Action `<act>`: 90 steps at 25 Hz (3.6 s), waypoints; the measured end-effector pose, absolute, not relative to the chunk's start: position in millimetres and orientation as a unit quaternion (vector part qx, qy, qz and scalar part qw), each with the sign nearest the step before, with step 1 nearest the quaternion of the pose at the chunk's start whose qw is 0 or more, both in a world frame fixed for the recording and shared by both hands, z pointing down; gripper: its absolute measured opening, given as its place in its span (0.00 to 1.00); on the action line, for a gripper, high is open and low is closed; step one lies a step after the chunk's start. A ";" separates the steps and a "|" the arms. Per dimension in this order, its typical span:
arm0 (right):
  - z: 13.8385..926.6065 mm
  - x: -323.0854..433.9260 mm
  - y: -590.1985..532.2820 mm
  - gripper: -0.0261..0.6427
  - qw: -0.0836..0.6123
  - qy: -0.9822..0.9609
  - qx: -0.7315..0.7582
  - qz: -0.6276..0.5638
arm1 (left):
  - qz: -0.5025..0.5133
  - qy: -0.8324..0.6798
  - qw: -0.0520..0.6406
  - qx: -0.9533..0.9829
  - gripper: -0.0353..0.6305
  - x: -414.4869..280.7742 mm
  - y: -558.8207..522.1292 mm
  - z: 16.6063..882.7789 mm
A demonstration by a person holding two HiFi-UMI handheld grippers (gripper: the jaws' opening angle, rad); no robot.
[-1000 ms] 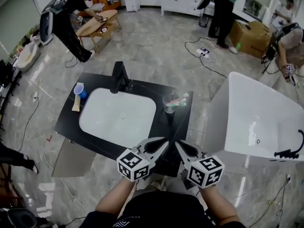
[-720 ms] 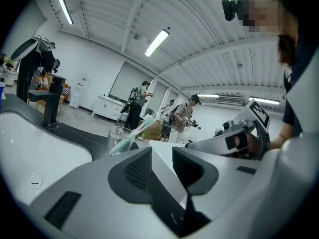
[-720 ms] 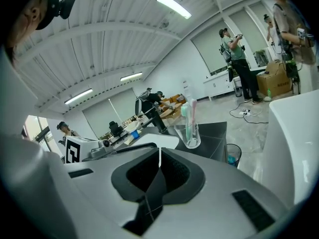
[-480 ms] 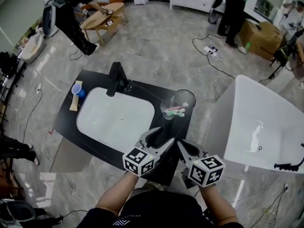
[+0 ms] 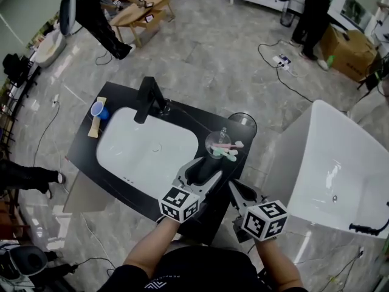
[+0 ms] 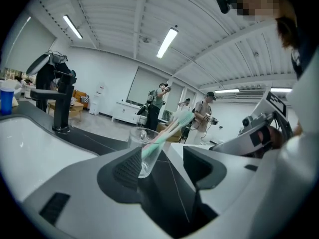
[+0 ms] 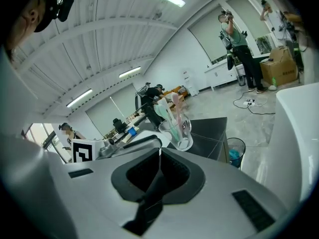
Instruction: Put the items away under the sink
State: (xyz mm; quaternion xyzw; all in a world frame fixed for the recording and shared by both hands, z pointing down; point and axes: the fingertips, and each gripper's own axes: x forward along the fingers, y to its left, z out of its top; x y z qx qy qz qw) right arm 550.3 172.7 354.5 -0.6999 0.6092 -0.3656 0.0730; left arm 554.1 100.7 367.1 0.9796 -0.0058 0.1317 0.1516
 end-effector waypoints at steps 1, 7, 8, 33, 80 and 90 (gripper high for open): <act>358.1 551.8 171.2 0.10 0.073 0.610 -0.697 -0.370 | 0.134 -0.012 0.148 0.980 0.44 556.6 98.4 370.7; 370.2 565.4 163.7 0.10 0.074 0.616 -0.684 -0.384 | 0.130 -0.039 0.149 0.979 0.53 574.5 84.6 384.4; 372.7 567.9 162.6 0.10 0.073 0.617 -0.683 -0.386 | 0.129 -0.041 0.141 0.981 0.53 577.9 82.4 385.7; 410.7 606.2 148.8 0.10 0.082 0.609 -0.663 -0.428 | 0.124 -0.065 0.046 0.989 0.63 634.6 63.2 397.1; 378.9 448.7 133.5 0.10 0.022 0.673 -0.635 -0.378 | 0.080 -0.131 0.050 0.987 0.63 440.3 58.8 342.1; 362.2 346.0 112.0 0.10 -0.002 0.724 -0.589 -0.360 | 0.076 -0.188 0.057 0.978 0.63 328.3 45.2 333.6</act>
